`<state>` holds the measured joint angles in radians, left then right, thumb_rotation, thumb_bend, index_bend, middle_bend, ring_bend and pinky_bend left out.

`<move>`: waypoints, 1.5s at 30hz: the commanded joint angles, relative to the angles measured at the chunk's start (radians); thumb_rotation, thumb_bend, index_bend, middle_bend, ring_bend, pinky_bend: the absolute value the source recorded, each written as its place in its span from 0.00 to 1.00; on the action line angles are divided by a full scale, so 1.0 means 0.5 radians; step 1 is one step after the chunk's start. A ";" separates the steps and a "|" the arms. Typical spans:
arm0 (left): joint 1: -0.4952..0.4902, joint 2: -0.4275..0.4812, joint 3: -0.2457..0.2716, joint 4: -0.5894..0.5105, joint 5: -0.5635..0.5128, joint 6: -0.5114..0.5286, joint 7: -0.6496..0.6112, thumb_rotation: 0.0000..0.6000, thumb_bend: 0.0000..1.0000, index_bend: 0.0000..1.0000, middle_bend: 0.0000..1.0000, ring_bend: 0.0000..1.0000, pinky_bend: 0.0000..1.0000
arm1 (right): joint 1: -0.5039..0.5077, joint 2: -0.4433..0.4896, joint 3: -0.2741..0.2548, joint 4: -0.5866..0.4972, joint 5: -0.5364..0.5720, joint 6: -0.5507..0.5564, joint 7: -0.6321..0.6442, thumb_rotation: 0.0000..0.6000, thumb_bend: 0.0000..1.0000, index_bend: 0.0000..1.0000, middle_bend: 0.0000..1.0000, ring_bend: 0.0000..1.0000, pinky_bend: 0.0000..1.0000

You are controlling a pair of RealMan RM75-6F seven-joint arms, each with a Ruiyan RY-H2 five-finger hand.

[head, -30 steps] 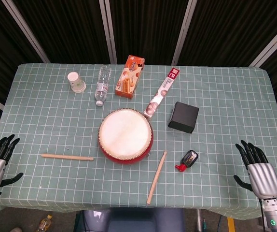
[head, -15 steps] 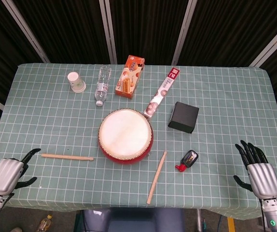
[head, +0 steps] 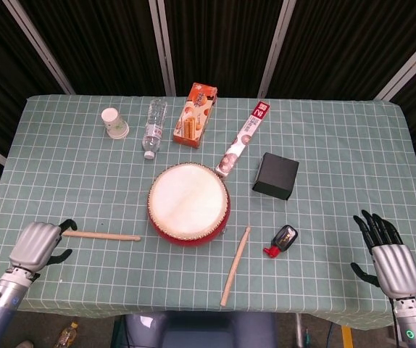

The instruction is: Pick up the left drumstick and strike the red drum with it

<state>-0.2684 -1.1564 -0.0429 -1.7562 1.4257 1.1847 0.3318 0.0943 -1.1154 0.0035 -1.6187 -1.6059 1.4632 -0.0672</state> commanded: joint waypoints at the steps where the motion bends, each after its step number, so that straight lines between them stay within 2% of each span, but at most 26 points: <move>1: -0.088 -0.095 -0.062 0.062 -0.141 -0.106 0.106 1.00 0.21 0.40 1.00 1.00 0.89 | 0.002 0.002 0.002 -0.003 0.003 -0.003 0.003 1.00 0.25 0.00 0.00 0.00 0.12; 8: -0.193 -0.253 -0.089 0.204 -0.411 -0.268 0.263 1.00 0.26 0.40 1.00 1.00 0.89 | 0.003 0.002 0.001 0.001 0.002 -0.003 0.021 1.00 0.25 0.00 0.00 0.00 0.12; 18: -0.275 -0.430 -0.075 0.385 -0.632 -0.339 0.411 1.00 0.28 0.44 1.00 1.00 0.89 | 0.006 0.006 0.002 -0.004 0.006 -0.007 0.035 1.00 0.25 0.00 0.00 0.00 0.12; 37: -0.373 -0.575 -0.057 0.544 -0.830 -0.380 0.491 1.00 0.30 0.46 1.00 1.00 0.89 | 0.008 0.000 0.003 0.002 0.006 -0.007 0.038 1.00 0.25 0.00 0.00 0.00 0.12; 43: -0.387 -0.604 -0.036 0.578 -0.859 -0.380 0.498 1.00 0.31 0.50 1.00 1.00 0.89 | 0.008 0.002 0.003 -0.001 0.007 -0.007 0.036 1.00 0.25 0.00 0.00 0.00 0.12; 45: -0.389 -0.615 -0.025 0.588 -0.866 -0.381 0.501 1.00 0.36 0.55 1.00 1.00 0.89 | 0.008 0.002 0.004 0.000 0.007 -0.006 0.038 1.00 0.25 0.00 0.00 0.00 0.12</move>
<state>-0.4622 -1.4624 -0.0572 -1.4637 0.9938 0.9945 0.5813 0.0982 -1.1146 0.0053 -1.6189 -1.6024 1.4603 -0.0483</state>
